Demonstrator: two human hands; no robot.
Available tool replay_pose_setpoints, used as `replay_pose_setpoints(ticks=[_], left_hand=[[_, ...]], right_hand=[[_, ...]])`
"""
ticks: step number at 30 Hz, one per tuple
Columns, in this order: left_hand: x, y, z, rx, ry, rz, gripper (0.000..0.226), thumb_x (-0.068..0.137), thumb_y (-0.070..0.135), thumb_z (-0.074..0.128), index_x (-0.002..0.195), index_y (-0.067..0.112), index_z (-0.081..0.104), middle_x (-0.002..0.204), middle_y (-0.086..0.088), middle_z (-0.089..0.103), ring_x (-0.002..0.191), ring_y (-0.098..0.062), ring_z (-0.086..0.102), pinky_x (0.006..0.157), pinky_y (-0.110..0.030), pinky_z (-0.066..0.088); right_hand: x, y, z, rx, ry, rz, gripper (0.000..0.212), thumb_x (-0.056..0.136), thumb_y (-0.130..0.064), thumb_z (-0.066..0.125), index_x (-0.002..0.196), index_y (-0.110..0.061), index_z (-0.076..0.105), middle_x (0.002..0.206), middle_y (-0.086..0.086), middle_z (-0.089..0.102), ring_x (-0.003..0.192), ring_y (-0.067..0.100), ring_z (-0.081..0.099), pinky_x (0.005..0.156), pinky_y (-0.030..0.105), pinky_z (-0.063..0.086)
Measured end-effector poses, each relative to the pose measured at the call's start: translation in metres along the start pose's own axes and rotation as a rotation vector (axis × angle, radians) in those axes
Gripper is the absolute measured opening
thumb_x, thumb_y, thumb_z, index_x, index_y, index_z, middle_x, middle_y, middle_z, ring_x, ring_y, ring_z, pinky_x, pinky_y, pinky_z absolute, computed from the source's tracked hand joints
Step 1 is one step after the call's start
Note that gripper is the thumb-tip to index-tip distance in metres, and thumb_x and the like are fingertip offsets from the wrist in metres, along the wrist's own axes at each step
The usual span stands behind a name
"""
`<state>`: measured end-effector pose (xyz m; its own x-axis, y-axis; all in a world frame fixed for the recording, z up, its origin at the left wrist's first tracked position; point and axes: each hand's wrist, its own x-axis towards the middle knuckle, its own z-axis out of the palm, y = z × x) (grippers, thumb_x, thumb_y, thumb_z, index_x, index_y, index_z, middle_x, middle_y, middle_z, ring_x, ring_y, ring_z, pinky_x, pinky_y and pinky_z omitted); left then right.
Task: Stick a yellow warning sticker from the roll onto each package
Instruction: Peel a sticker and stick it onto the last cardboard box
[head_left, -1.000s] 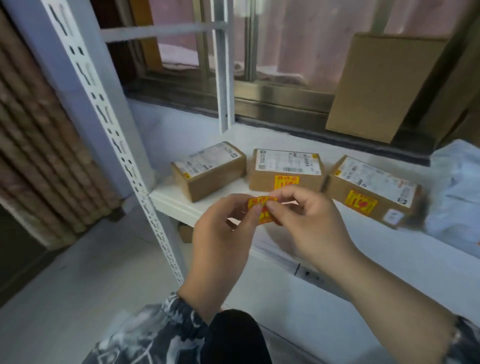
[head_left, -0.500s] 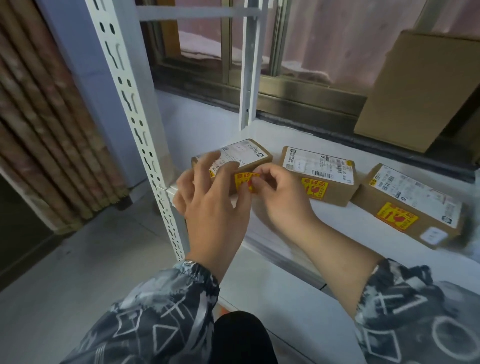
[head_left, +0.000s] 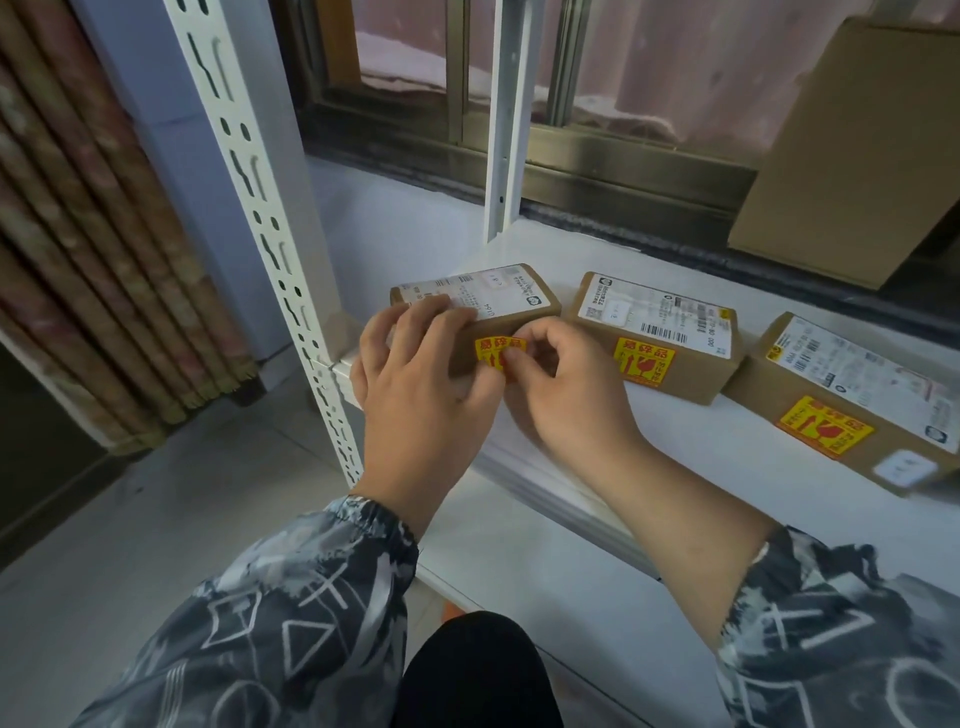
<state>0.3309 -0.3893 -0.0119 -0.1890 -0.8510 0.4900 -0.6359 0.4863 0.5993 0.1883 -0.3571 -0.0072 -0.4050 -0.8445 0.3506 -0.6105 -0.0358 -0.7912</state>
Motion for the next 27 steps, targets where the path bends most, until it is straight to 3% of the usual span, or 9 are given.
replay_pose_setpoints(ticks=[6,11,27], left_hand=[[0.014,-0.015,0.005,-0.072,0.031,0.087,0.037,0.091,0.041,0.064,0.125,0.026,0.068,0.138,0.011,0.061,0.142,-0.025,0.04,0.12,-0.043,0.032],[0.02,-0.029,0.006,-0.083,0.033,0.155,0.033,0.093,0.033,0.074,0.123,0.02,0.072,0.137,0.004,0.064,0.141,-0.027,0.043,0.118,-0.026,0.027],[0.023,-0.034,0.006,-0.102,0.028,0.196,0.033,0.091,0.029,0.078,0.122,0.019,0.073,0.135,0.004,0.066,0.137,-0.026,0.045,0.115,-0.026,0.028]], right_hand=[[-0.001,-0.007,0.006,-0.026,0.064,-0.007,0.007,0.094,-0.026,0.071,0.089,-0.022,0.069,0.084,-0.005,0.069,0.081,0.015,0.065,0.071,0.037,0.056],[0.0,-0.008,0.01,-0.034,0.087,-0.004,0.008,0.095,-0.028,0.071,0.09,-0.022,0.069,0.083,-0.006,0.069,0.08,0.015,0.066,0.071,0.041,0.057],[-0.001,-0.009,0.013,-0.077,0.084,0.008,0.007,0.096,-0.029,0.071,0.09,-0.024,0.07,0.084,-0.008,0.07,0.081,0.013,0.067,0.07,0.041,0.058]])
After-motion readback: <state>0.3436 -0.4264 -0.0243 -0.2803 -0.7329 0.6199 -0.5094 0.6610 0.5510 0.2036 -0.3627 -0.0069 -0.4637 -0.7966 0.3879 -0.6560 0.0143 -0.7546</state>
